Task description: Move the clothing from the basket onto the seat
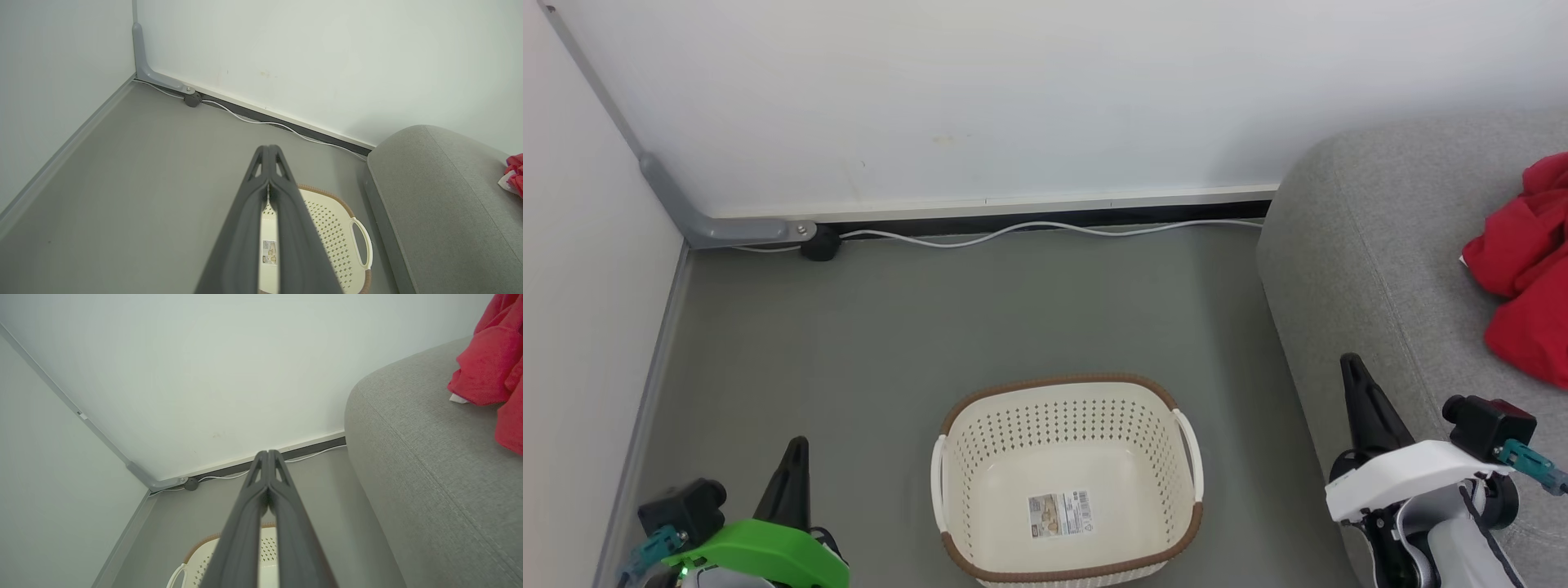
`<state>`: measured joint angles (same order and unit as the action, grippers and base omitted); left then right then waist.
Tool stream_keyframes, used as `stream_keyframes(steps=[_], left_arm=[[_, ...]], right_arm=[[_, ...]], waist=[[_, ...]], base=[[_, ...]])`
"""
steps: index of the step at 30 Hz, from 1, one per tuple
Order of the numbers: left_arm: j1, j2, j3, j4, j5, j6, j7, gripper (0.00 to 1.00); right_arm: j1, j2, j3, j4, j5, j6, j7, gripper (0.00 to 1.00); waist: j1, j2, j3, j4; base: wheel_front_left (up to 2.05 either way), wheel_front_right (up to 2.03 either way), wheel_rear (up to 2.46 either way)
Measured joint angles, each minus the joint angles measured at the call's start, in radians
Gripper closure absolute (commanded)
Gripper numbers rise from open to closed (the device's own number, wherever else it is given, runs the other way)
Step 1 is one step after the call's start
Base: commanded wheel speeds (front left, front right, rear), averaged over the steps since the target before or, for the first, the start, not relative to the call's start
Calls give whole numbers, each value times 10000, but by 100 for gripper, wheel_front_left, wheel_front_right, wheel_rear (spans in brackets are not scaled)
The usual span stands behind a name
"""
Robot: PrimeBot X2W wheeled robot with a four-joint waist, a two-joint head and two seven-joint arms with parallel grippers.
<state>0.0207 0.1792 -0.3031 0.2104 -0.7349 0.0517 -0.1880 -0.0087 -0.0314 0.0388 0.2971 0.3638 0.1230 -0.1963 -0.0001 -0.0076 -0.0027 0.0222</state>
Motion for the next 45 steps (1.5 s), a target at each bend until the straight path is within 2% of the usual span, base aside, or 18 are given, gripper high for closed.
stream_keyframes(steps=[45], left_arm=[[-209,-614,1829,280,-4631,-815,1452,100]], right_arm=[[-245,-4,-932,-46,6493,0,1676,100]], waist=[[1,0,29,-126]], base=[[0,0,0]])
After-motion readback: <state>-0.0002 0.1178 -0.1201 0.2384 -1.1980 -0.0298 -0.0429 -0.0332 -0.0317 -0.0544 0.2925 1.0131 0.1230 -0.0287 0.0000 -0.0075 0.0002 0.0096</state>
